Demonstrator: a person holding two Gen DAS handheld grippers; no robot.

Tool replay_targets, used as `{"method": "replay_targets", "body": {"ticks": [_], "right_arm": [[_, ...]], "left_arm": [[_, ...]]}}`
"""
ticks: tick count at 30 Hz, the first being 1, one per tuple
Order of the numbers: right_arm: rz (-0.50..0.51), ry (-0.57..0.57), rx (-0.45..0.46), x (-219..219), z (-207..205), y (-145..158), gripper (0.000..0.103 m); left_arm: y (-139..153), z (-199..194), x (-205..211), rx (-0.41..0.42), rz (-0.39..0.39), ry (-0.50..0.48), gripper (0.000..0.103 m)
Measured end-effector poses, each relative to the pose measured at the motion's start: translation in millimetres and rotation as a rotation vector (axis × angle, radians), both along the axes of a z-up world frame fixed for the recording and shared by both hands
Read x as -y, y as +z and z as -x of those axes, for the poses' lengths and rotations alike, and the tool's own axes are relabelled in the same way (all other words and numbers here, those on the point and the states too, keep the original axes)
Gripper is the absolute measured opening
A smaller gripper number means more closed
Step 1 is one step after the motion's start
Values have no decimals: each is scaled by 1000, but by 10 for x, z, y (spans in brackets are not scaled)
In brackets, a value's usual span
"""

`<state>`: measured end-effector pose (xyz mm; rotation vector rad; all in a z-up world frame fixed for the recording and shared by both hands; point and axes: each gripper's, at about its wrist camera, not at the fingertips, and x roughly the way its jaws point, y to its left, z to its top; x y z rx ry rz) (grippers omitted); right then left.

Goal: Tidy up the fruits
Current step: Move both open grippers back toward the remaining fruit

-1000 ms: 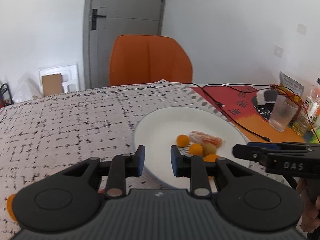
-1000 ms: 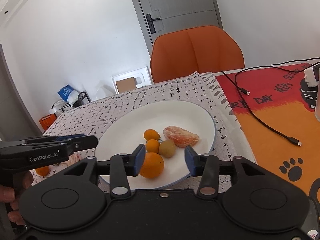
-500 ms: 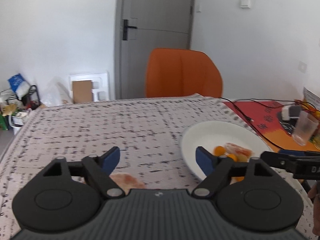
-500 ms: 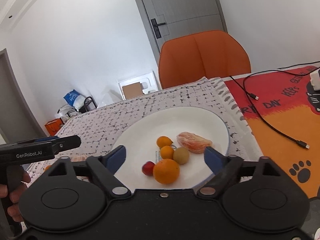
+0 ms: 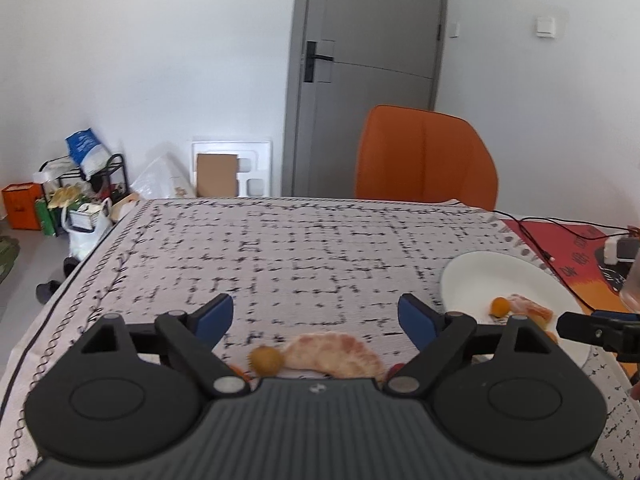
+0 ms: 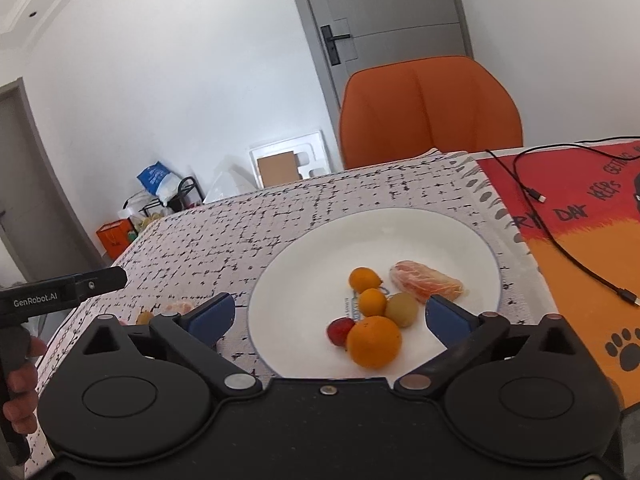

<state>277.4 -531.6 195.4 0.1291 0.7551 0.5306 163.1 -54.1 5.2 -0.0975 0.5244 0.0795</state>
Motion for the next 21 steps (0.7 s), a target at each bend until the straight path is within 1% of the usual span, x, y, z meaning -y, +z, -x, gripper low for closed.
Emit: {"method": "replay_targets", "body": {"ticks": [7,11,15,21], "right_arm": [[5,55,-19,-139,-10,4,103],[16,72,-29,-234,5,-2,103],[5,117,-24,-314,42,-1,103],[31,150,-21,-460,73,-21,103]], "left_arm": [[-34,89,-166,-6,-5,36,89],[-76,108,-234,-29,4,55,89],[-113,148,-268,-39,-1,53,89],[-150,200,-338,-42,18,62,89]]}}
